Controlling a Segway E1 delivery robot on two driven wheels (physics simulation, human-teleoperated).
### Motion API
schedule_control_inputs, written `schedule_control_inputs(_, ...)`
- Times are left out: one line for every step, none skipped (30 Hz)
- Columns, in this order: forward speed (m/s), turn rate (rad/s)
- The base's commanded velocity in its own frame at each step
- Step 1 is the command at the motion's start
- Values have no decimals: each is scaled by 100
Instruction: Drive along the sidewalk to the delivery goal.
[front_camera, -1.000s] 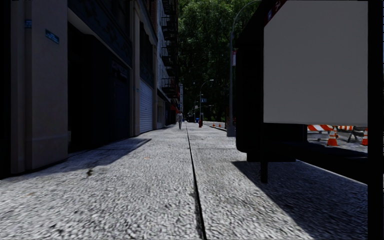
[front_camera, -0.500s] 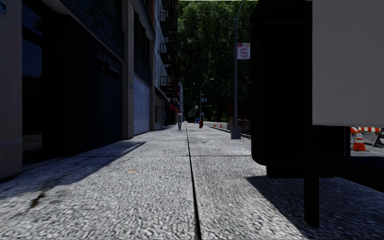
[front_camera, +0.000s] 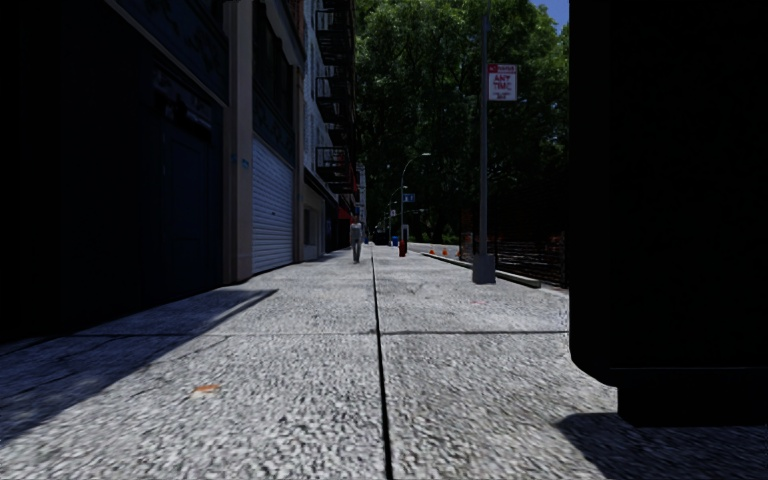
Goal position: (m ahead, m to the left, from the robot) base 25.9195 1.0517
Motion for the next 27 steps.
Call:
schedule_control_inputs(197, 0)
schedule_control_inputs(197, 0)
schedule_control_inputs(197, 0)
schedule_control_inputs(197, 0)
schedule_control_inputs(197, 0)
schedule_control_inputs(197, 0)
schedule_control_inputs(197, 0)
schedule_control_inputs(197, 0)
schedule_control_inputs(197, 0)
schedule_control_inputs(197, 0)
schedule_control_inputs(197, 0)
schedule_control_inputs(197, 0)
schedule_control_inputs(197, 0)
schedule_control_inputs(200, 0)
schedule_control_inputs(200, 0)
schedule_control_inputs(200, 0)
schedule_control_inputs(200, 0)
schedule_control_inputs(200, 0)
schedule_control_inputs(200, 0)
schedule_control_inputs(200, 0)
schedule_control_inputs(200, 0)
schedule_control_inputs(200, 0)
schedule_control_inputs(200, 0)
schedule_control_inputs(200, 0)
schedule_control_inputs(200, 0)
schedule_control_inputs(200, 0)
schedule_control_inputs(200, 0)
